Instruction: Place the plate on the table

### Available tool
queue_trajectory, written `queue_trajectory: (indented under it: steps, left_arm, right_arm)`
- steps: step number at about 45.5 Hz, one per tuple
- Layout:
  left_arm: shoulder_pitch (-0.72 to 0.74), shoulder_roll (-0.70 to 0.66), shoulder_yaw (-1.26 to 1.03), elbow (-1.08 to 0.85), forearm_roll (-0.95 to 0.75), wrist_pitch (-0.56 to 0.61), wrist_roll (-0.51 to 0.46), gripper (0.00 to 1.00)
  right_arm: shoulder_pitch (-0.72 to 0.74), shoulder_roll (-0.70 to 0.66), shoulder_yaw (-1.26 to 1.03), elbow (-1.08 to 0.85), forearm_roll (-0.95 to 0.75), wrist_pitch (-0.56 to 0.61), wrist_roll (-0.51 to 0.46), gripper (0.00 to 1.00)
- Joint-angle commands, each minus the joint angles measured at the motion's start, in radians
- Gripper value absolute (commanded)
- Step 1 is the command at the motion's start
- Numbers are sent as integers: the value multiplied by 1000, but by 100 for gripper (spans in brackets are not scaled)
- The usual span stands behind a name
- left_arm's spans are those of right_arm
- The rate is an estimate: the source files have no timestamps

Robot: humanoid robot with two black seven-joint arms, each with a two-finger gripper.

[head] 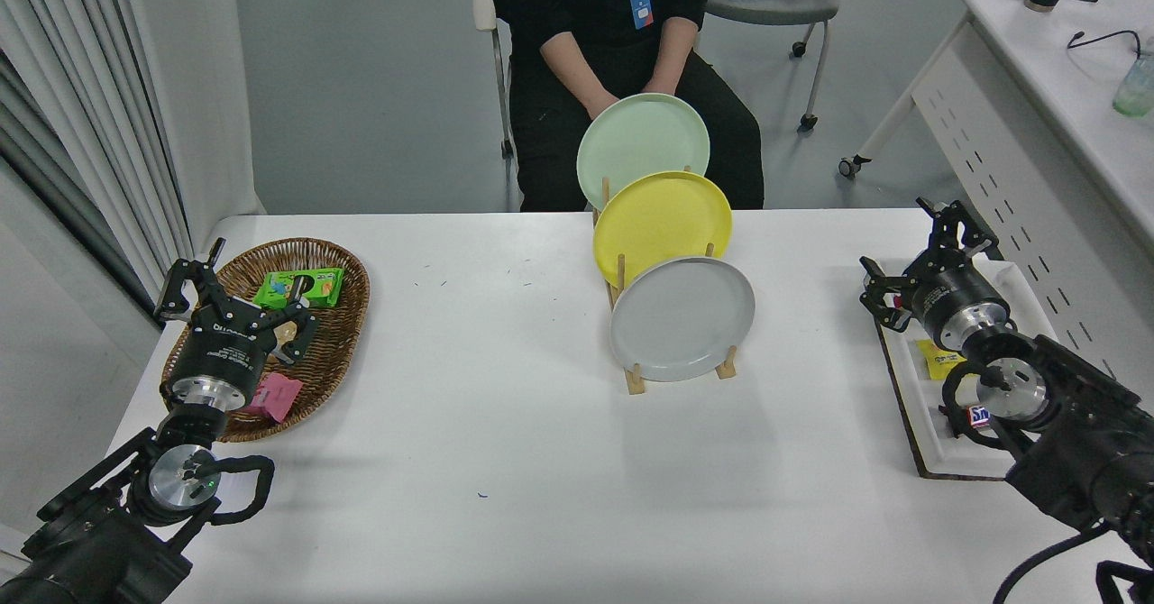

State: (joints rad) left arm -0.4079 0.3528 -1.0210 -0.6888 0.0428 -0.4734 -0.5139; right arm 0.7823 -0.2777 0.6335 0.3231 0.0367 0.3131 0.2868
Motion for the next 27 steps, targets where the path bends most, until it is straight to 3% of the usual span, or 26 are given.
queue_trajectory:
  steps: [1,27]
  left_arm:
    - [0,0,-1,0,0,-1,0,98]
    - [0,0,1,0,0,1,2,98]
  right_arm:
    - [0,0,0,1,0,0,0,100]
    - [1,0,2,-4,0,-8,0,100]
